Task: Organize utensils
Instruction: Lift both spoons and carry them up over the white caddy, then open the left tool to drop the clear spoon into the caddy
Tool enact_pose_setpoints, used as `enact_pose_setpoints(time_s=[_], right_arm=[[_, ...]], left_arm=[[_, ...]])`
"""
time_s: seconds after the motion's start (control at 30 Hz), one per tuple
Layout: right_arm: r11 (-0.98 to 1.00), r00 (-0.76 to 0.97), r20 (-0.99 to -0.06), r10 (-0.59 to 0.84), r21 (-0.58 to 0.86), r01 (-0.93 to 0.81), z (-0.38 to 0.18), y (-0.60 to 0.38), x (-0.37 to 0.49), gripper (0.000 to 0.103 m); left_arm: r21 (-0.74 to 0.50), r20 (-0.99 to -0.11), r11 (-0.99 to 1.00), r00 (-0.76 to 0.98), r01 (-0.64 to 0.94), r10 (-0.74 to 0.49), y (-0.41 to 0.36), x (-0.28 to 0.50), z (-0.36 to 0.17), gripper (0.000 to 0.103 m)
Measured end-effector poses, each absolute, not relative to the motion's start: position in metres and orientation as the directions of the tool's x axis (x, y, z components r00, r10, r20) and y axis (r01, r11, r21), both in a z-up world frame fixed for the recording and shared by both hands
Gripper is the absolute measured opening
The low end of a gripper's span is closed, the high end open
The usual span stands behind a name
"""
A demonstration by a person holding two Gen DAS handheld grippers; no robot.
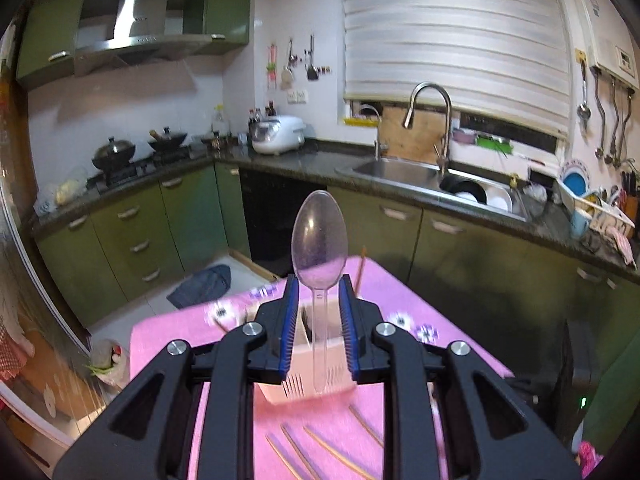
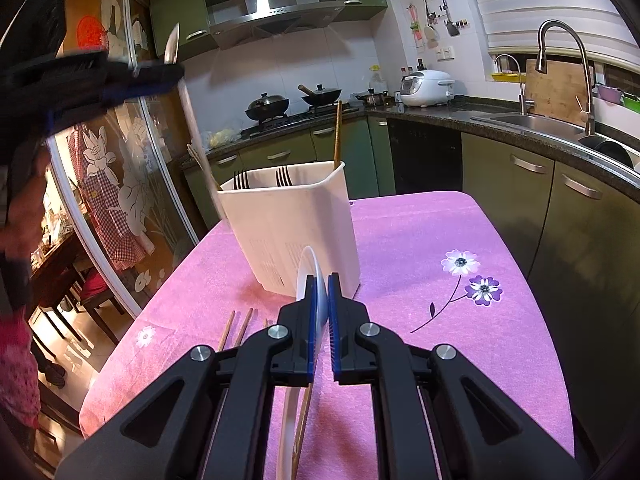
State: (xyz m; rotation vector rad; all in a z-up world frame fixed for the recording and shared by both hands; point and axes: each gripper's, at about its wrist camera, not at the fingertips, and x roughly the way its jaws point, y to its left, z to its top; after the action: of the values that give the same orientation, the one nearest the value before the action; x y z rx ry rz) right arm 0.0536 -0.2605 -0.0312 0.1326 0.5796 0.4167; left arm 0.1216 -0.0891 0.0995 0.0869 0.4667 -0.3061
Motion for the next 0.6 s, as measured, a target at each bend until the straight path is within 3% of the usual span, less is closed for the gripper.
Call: enact_pose_setpoints(time_s=[0.37,0.6], right_arm=[[0.911,0.755,-0.509,0.413,0.245,-0.332,-0.032,-0.270,0.056,0.006],[0.911,0.758,-0.506,0.412,0.247,-0.330,-0.030,-0.270,0.056,0.006]], left_arm=[[0.022,-0.397,0.968,0.891,0.248,-0.220,-0.089,0.158,0.130,0.020],[0.019,-0.479,0.975,0.858,0.223,-0.187,-0.090,0.186,0.090,0.020]])
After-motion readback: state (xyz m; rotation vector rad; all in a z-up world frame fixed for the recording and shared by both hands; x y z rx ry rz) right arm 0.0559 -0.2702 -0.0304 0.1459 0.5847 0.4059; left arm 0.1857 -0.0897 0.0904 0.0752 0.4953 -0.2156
